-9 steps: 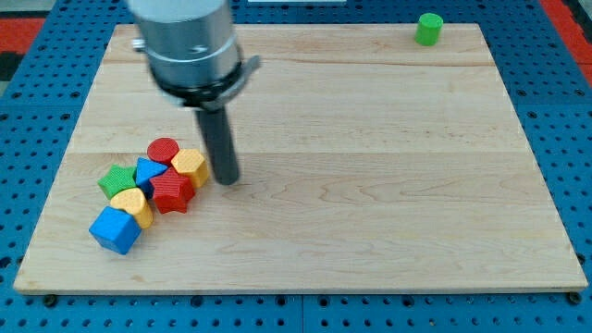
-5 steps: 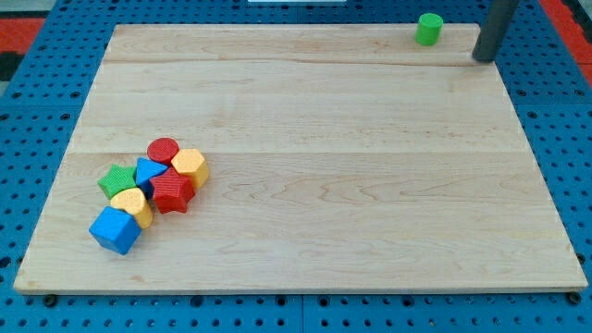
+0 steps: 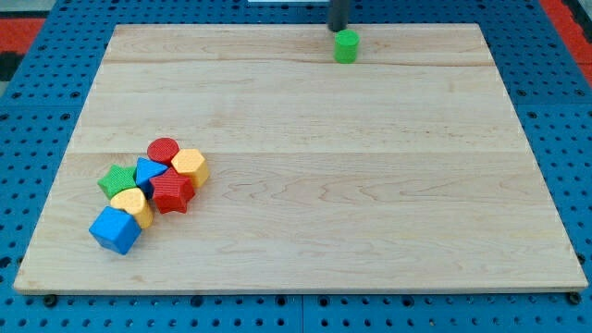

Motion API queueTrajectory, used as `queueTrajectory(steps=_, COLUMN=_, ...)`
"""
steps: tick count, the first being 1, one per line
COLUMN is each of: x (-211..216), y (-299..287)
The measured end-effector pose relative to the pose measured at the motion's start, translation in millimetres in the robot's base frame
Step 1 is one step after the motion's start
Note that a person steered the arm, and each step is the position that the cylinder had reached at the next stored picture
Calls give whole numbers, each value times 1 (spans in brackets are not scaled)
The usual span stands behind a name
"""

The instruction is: Slide the green circle to the right side of yellow hexagon

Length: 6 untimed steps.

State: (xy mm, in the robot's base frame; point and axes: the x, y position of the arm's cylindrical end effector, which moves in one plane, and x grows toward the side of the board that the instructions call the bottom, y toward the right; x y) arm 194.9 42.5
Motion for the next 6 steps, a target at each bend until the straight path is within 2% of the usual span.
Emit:
queueTrajectory(steps=1, x=22, y=35)
queueTrajectory(steps=2, x=39, y=115)
queueTrajectory(steps=3, x=47, y=30)
queueTrajectory(steps=4, x=51, y=-12)
queueTrajectory(steps=5, x=87, y=-13)
queueTrajectory(steps=6, x=104, y=-57)
